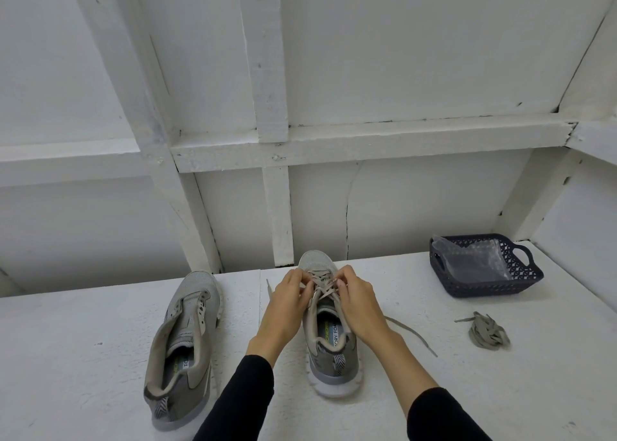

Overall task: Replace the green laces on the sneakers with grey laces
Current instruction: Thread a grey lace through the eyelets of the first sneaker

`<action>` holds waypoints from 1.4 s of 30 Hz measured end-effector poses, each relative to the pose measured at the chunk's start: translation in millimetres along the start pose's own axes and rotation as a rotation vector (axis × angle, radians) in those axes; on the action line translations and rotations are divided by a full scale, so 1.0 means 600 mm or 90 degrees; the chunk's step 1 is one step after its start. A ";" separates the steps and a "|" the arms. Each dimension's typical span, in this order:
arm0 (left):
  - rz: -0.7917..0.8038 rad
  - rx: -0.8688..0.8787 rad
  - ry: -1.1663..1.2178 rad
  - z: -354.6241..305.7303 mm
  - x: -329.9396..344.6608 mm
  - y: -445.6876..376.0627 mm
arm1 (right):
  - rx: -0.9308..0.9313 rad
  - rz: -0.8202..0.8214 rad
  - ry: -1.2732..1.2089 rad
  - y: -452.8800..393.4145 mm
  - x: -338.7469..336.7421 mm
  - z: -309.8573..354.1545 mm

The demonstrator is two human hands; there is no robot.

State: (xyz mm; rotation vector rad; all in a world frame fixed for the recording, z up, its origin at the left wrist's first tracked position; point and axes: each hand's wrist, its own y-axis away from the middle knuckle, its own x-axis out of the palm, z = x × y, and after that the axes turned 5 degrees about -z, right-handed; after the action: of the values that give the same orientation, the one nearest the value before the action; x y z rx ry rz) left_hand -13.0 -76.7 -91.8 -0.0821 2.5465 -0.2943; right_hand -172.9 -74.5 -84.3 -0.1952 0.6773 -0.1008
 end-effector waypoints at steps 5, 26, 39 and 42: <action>-0.008 -0.005 0.020 -0.001 -0.003 -0.001 | 0.084 -0.009 -0.089 -0.015 0.001 -0.008; -0.054 -0.038 0.050 0.004 0.005 0.002 | 0.085 -0.077 -0.053 -0.005 0.006 0.003; -0.067 -0.093 0.035 0.004 0.012 0.001 | 0.110 -0.057 -0.059 -0.007 0.003 0.003; -0.098 -0.075 0.003 0.001 0.019 0.007 | 0.109 -0.070 -0.013 -0.004 0.010 0.001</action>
State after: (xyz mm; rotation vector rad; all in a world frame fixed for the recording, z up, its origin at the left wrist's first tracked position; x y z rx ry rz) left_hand -22.0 -73.8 -99.3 -0.3247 2.5654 -0.2035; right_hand -168.3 -77.6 -87.1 -0.0684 0.6347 -0.2605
